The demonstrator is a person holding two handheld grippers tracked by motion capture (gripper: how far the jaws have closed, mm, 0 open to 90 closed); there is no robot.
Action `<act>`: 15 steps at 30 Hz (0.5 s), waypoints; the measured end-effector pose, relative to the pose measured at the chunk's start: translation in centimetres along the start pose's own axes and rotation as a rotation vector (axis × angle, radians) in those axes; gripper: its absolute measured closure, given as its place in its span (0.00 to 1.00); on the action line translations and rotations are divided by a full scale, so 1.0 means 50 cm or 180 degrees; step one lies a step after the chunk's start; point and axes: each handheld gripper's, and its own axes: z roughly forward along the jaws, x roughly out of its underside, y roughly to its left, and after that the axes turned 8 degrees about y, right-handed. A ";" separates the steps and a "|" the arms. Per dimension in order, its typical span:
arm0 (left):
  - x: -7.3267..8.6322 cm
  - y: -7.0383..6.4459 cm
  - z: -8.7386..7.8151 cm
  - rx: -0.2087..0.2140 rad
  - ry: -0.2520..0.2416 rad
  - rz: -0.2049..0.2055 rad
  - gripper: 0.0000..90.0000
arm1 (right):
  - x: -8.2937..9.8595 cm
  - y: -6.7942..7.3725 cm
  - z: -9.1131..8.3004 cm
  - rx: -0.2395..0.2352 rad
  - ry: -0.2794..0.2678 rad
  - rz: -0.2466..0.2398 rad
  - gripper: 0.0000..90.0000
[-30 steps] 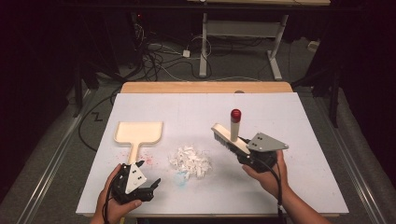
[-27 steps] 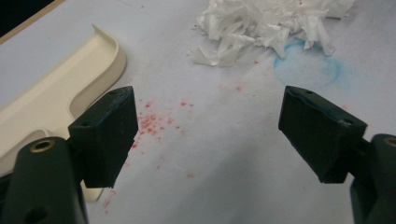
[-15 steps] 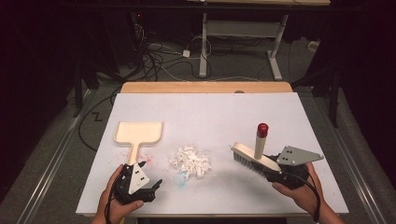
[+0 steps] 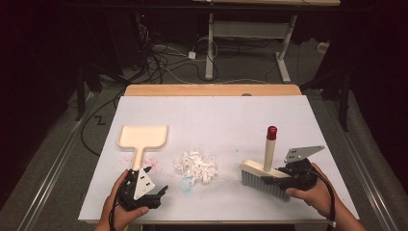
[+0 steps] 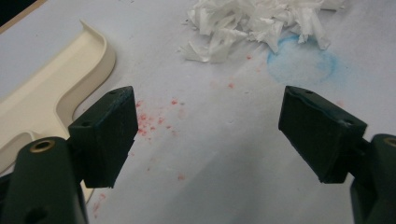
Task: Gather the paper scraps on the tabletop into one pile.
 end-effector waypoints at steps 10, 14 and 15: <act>-0.003 -0.005 0.008 0.0010 0.0082 0.0063 0.21 | -0.058 -0.076 0.039 0.0261 0.0285 0.0052 0.64; -0.001 -0.006 0.009 0.0022 0.0095 0.0074 0.21 | -0.074 -0.100 0.044 0.0271 0.0260 0.0080 0.55; -0.001 -0.006 0.009 0.0022 0.0102 0.0082 0.21 | -0.079 -0.103 0.043 0.0401 0.0325 0.0092 0.50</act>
